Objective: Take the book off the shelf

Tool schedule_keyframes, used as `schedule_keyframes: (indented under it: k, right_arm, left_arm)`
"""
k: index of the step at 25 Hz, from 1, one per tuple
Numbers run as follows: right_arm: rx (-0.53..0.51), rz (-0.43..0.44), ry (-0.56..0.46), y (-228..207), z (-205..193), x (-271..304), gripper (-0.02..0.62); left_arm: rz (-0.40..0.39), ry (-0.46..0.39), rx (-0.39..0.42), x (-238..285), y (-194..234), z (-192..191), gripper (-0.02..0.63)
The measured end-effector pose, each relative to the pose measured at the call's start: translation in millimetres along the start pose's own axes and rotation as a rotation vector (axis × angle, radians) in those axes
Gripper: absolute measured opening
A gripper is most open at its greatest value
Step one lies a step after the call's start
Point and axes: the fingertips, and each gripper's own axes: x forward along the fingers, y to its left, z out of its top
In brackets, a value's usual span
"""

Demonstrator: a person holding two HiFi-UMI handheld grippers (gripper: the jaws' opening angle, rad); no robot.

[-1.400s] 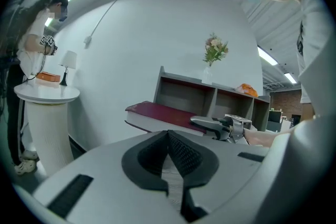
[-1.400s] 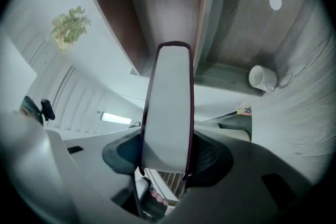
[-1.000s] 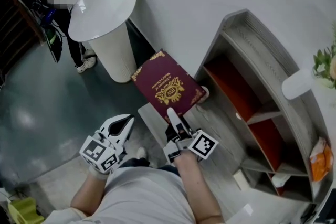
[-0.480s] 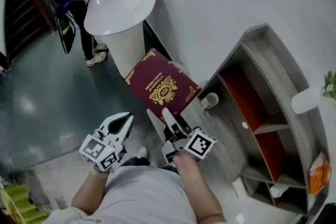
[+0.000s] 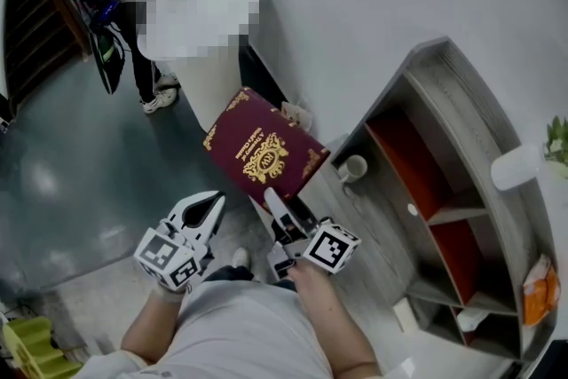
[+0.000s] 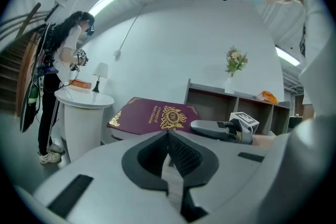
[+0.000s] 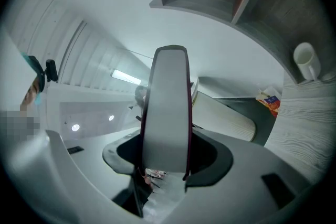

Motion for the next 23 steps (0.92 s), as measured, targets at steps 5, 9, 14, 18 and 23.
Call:
schedule_keyframes:
  k: [5,9,14,18,23]
  right_arm:
    - [0.011,0.000,-0.006,-2.1,0.6,-0.7,0.224]
    - [0.021,-0.005,-0.013,-6.1,3.6,-4.1,0.224]
    - [0.026,-0.003,-0.017,-8.2,4.9,-7.3,0.224]
    - [0.028,-0.011,-0.019,-11.2,6.6,-10.7,0.224]
    - [0.035,-0.009,-0.025,-11.8,8.9,-14.3,0.224]
  left_arm:
    - [-0.010,0.007,0.002,3.6,-0.4,-0.5,0.015]
    - [-0.012,0.014,0.006,7.5,-2.4,-2.2,0.015]
    - [-0.017,0.018,0.010,11.1,-5.3,-3.5,0.015]
    - [-0.021,0.022,0.012,12.9,-7.4,-5.0,0.015]
    - [-0.021,0.017,0.014,13.4,-11.0,-6.5,0.015]
